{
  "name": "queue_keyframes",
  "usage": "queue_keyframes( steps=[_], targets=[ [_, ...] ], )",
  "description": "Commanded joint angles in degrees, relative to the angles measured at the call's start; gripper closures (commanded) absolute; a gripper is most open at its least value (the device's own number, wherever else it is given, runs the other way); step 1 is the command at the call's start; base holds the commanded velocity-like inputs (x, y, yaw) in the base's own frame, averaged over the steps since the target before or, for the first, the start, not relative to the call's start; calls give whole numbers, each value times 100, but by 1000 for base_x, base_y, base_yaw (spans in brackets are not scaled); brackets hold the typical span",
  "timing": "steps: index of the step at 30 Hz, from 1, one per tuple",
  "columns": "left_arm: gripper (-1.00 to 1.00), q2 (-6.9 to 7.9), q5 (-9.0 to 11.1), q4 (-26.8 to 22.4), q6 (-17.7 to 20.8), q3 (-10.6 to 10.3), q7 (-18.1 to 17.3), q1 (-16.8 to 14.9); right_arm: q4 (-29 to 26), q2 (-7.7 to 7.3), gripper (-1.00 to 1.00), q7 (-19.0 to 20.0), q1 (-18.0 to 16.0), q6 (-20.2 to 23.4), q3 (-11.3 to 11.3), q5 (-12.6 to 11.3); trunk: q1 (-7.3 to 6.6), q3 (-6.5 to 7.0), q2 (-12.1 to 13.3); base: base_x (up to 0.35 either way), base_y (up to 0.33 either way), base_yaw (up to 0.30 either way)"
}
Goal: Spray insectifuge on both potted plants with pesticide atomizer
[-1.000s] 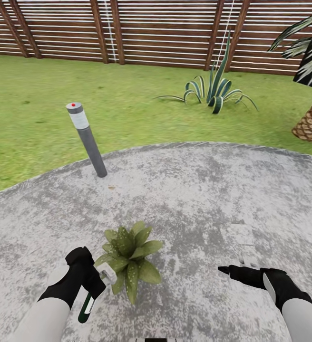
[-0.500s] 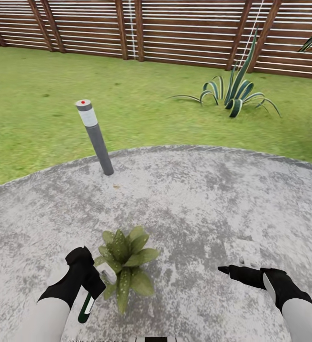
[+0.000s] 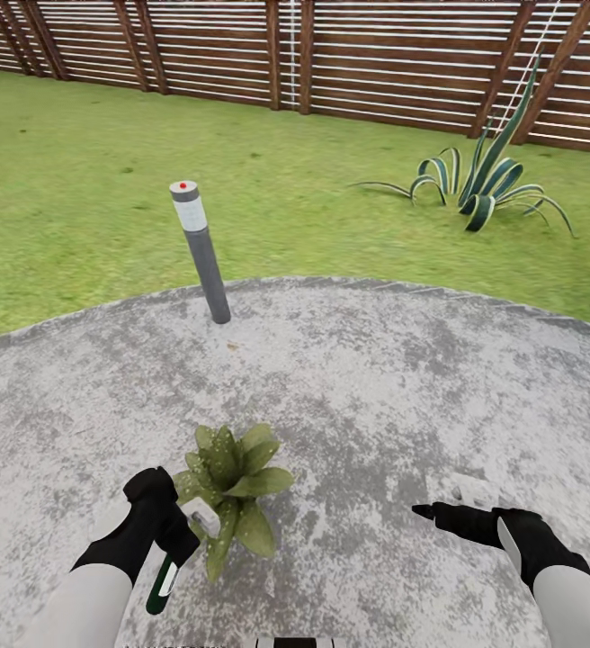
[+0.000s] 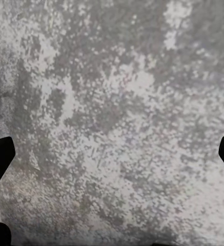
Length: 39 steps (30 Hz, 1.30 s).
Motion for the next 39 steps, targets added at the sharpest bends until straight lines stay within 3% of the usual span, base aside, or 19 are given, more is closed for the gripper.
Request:
queue_keyframes(
  steps=[1,11,26,33,39],
  targets=[
    [100,-11,-46,-5,47,22,-48,-5,-9,4,-100,45,-3,28,-48,52,-1,1,-2,0,-22,220],
    [100,-5,-46,-1,47,22,-48,-5,-9,4,-100,45,-3,30,-48,52,-1,63,-2,0,-3,192],
    [100,13,-62,9,39,40,-33,-5,-9,-5,-100,37,-3,36,-56,47,-1,72,-2,0,0,15],
    [100,13,-55,9,39,48,-31,-5,-9,-5,-100,36,-3,36,-56,50,-1,95,-2,0,-4,201],
    [100,13,-55,9,39,40,-31,-5,-9,-5,-100,36,-3,34,-56,51,-1,107,-2,0,-186,140]
  ],
)
